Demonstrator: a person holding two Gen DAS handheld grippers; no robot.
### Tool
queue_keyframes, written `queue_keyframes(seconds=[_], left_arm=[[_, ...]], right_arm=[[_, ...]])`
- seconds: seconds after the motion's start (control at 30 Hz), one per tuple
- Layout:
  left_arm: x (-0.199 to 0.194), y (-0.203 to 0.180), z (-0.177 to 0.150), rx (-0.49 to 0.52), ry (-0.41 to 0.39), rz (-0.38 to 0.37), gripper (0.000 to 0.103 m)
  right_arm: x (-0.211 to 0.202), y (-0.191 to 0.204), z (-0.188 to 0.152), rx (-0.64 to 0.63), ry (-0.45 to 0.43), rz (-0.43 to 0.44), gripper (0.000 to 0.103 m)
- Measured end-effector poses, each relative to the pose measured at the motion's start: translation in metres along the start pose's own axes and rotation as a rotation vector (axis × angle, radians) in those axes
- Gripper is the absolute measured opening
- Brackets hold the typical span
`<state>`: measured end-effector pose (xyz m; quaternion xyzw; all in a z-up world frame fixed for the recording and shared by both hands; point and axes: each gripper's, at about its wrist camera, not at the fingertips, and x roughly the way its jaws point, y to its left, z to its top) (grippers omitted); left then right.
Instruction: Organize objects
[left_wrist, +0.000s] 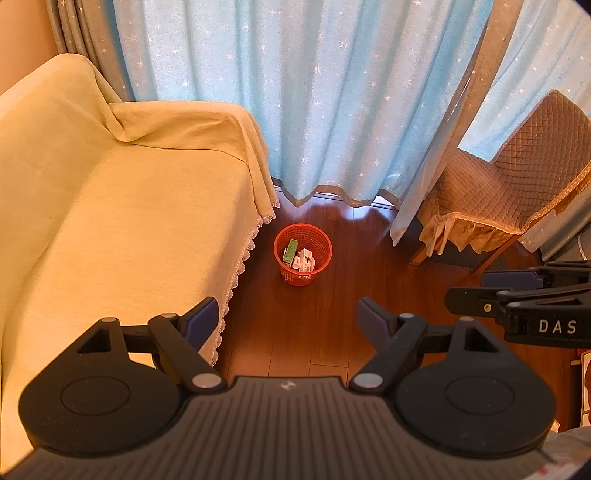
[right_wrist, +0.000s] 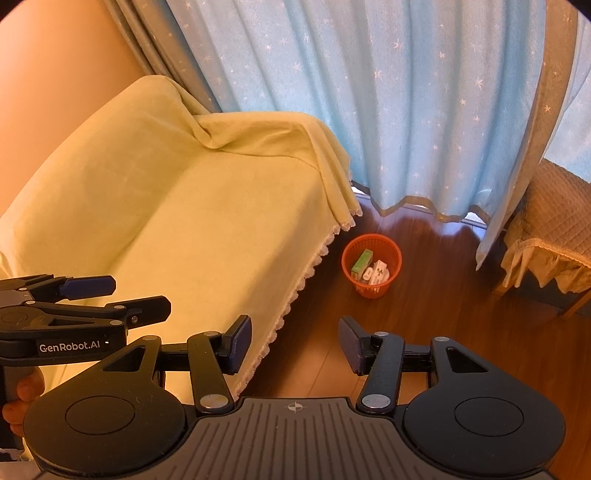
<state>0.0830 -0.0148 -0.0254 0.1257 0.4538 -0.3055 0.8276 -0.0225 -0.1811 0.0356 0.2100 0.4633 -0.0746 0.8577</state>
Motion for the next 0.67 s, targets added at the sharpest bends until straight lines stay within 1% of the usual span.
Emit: queue_keyframes(seconds=[0.47, 0.67], left_arm=[[0.0012, -0.0004, -0.0002, 0.007, 0.004, -0.010, 0.079], [0.0021, -0.0013, -0.0011, 0.027, -0.001, -0.016, 0.080]], right_arm=[[0.0021, 0.0007, -0.0016, 0.004, 0.006, 0.000, 0.050], [0.0029, -0.0016, -0.0015, 0.007, 0.007, -0.002, 0.050]])
